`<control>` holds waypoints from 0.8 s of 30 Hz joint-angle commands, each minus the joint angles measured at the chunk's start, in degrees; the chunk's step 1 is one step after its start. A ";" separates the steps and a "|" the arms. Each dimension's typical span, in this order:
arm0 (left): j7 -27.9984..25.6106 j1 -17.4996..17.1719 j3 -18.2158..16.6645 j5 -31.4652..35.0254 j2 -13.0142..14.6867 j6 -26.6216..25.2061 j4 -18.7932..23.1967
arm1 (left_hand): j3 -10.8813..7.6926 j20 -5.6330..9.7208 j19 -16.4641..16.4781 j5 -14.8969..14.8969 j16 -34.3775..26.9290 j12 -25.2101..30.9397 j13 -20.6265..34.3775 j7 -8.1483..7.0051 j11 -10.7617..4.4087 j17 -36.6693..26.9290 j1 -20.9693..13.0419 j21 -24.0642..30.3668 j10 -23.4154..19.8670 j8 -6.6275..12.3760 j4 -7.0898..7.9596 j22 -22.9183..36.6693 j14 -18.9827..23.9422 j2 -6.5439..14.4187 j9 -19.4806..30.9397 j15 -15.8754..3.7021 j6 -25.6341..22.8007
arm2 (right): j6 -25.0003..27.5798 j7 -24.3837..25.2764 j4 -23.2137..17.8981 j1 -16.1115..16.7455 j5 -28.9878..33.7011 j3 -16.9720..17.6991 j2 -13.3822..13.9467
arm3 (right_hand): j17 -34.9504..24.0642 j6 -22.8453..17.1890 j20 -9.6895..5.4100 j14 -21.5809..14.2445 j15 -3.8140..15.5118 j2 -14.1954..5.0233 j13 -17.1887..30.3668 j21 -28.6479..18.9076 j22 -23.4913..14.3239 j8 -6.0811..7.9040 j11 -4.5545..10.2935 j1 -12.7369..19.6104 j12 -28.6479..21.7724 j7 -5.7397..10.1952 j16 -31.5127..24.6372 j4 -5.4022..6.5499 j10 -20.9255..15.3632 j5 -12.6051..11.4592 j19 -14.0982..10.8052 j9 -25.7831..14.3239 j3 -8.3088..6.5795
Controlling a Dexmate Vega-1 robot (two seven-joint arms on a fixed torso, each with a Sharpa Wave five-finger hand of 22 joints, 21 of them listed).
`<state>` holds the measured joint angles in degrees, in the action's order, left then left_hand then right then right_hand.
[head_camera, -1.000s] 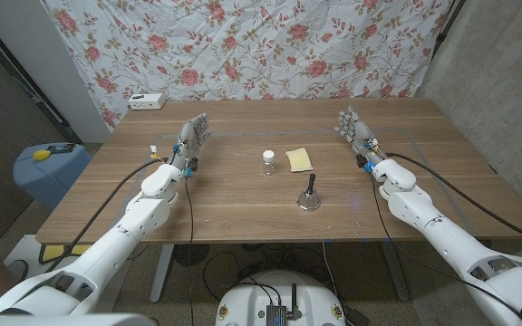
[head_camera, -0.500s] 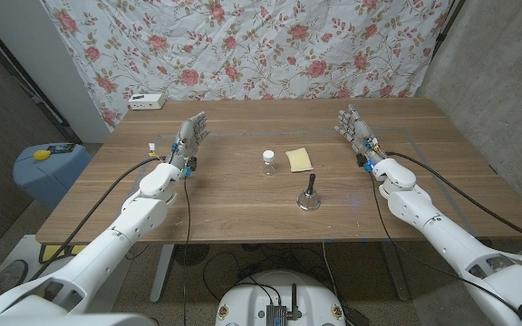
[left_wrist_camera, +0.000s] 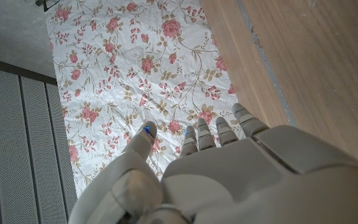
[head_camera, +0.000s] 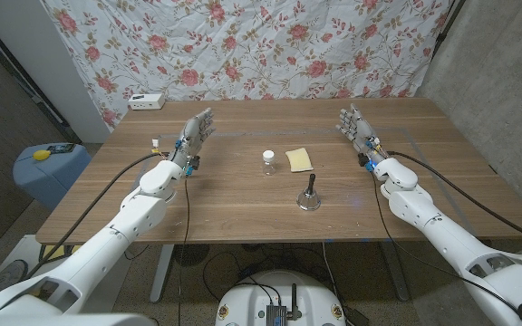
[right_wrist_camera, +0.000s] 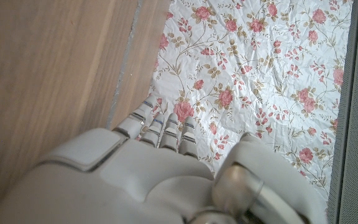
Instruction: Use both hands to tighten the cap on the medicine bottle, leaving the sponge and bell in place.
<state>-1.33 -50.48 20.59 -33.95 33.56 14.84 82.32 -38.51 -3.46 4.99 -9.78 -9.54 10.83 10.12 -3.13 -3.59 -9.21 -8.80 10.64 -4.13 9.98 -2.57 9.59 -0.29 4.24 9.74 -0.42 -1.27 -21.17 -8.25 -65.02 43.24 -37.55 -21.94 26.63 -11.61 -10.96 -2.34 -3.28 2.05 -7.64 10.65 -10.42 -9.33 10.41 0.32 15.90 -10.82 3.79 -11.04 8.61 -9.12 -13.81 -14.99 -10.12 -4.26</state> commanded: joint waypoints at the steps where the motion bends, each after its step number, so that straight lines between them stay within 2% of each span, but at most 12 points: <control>1: 4.22 0.92 1.09 0.22 0.28 2.05 -1.14 | 0.18 -0.54 -0.23 0.05 -0.37 0.18 0.19 -0.28 -0.99 -0.23 -0.79 0.03 0.27 0.08 -2.05 0.16 -0.07 -1.97 0.15 -0.59 0.97 | -1.10 0.12 -0.67 0.91 0.11 0.43 0.54 | 0.10 -0.16 -4.00 -0.37 1.34 0.76 0.18 -0.30 -0.14 0.27 0.25 0.18 -0.31 0.13 -0.28 -0.66 -0.51 -0.44 -0.57 -0.18 0.14; 3: 5.08 0.94 1.27 0.18 0.51 2.21 -1.19 | 0.27 -0.60 -0.19 0.03 -0.39 0.21 0.20 -0.33 -1.13 -0.24 -1.03 0.05 0.26 0.13 -2.48 0.16 -0.04 -2.33 0.16 -0.67 1.06 | -1.32 0.01 -0.59 0.93 0.02 0.51 0.49 | 0.27 -0.09 -3.95 -0.39 1.30 1.60 0.16 -0.26 -0.12 0.26 0.27 0.61 -0.30 0.09 -0.20 -1.27 -0.45 -0.53 -0.55 -0.16 0.34; 6: 5.77 0.91 1.55 0.18 1.03 1.58 -0.71 | 0.56 -0.73 -0.26 -0.11 -0.49 0.31 0.22 -0.47 -1.50 -0.27 -2.16 0.02 0.25 0.32 -4.13 0.15 0.12 -3.59 0.18 -0.89 1.47 | -1.34 -0.13 -0.53 0.89 0.01 0.52 0.57 | 0.37 -0.01 -3.95 -0.35 1.36 2.08 0.14 -0.25 -0.12 0.24 0.31 0.96 -0.28 0.14 -0.13 -1.69 -0.38 -0.61 -0.55 -0.15 0.43; 7: 6.09 0.95 1.68 0.13 1.24 1.25 -0.53 | 0.61 -0.81 -0.26 -0.23 -0.54 0.33 0.24 -0.55 -1.82 -0.28 -3.12 0.03 0.33 0.45 -5.18 0.15 0.28 -4.13 0.20 -1.03 1.69 | -1.39 -0.13 -0.50 0.88 -0.02 0.55 0.55 | 0.41 0.04 -3.94 -0.33 1.32 2.22 0.14 -0.25 -0.12 0.22 0.39 1.08 -0.29 0.14 -0.10 -1.83 -0.38 -0.64 -0.56 -0.14 0.44; 12: 7.52 1.32 2.50 0.02 2.35 -1.13 0.57 | 0.49 -1.25 0.07 -0.57 -1.05 0.90 0.28 -1.13 -2.20 -0.29 -6.60 0.18 -0.85 1.15 -7.47 0.16 2.50 -5.07 0.25 -1.57 1.10 | -1.65 0.13 -0.33 0.82 0.14 0.58 0.46 | 0.53 0.10 -3.97 -0.35 1.42 2.62 0.12 -0.23 -0.12 0.22 0.52 1.57 -0.30 0.11 -0.05 -2.33 -0.36 -0.76 -0.57 -0.14 0.46; 19: 8.30 1.95 3.70 1.32 3.09 -2.34 1.15 | 0.69 -1.81 0.75 -0.71 -0.86 0.92 0.30 -1.96 -2.19 -0.30 -8.36 0.34 -1.06 1.01 -7.99 0.17 2.69 -6.03 0.27 -1.89 1.67 | -2.27 0.52 0.37 0.59 0.38 0.56 -0.03 | 0.66 0.54 -3.95 -0.40 1.47 3.83 0.11 -0.23 -0.12 0.09 0.66 2.04 -0.27 0.08 0.01 -3.03 -0.17 -0.95 -0.64 -0.13 0.89; 21: 8.48 2.22 3.99 1.73 2.99 -2.13 0.92 | 0.74 -1.80 0.75 -0.77 -0.83 0.91 0.31 -2.58 -2.19 -0.31 -9.00 0.30 -1.09 0.96 -8.09 0.17 2.77 -6.34 0.27 -2.22 1.93 | -2.30 0.68 0.36 0.61 0.40 0.58 -0.07 | 0.68 0.69 -3.95 -0.37 1.49 4.00 0.10 -0.24 -0.12 0.04 0.68 2.12 -0.28 0.06 0.03 -3.14 -0.16 -0.99 -0.68 -0.13 0.95; 24: 9.00 2.79 4.55 2.40 3.03 -2.18 0.66 | 0.83 -1.96 0.68 -1.00 -0.71 0.90 0.32 -4.31 -2.23 -0.31 -10.93 0.19 -1.21 0.79 -8.21 0.16 2.83 -7.16 0.28 -2.61 2.83 | -2.18 0.87 0.15 0.69 0.38 0.63 -0.01 | 0.71 0.81 -3.95 -0.39 1.49 4.38 0.10 -0.22 -0.12 0.03 0.63 2.30 -0.25 0.07 0.05 -3.38 -0.03 -1.08 -0.67 -0.13 1.09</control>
<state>4.07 -48.93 23.47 -33.68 35.92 15.24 82.89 -37.76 -4.91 5.41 -10.46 -9.99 11.49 10.29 -6.10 -5.63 -9.20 -18.27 10.64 -4.77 10.82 -10.38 9.60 1.77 -2.47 9.74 -2.05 0.95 -23.00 -7.99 -65.38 43.94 -37.44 -21.48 27.01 -10.92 -10.51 -2.34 -3.27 2.04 -3.85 10.66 -10.42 -9.34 10.41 0.62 18.00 -10.82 3.80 -11.04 5.63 -9.43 -14.63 -14.98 -10.13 -3.20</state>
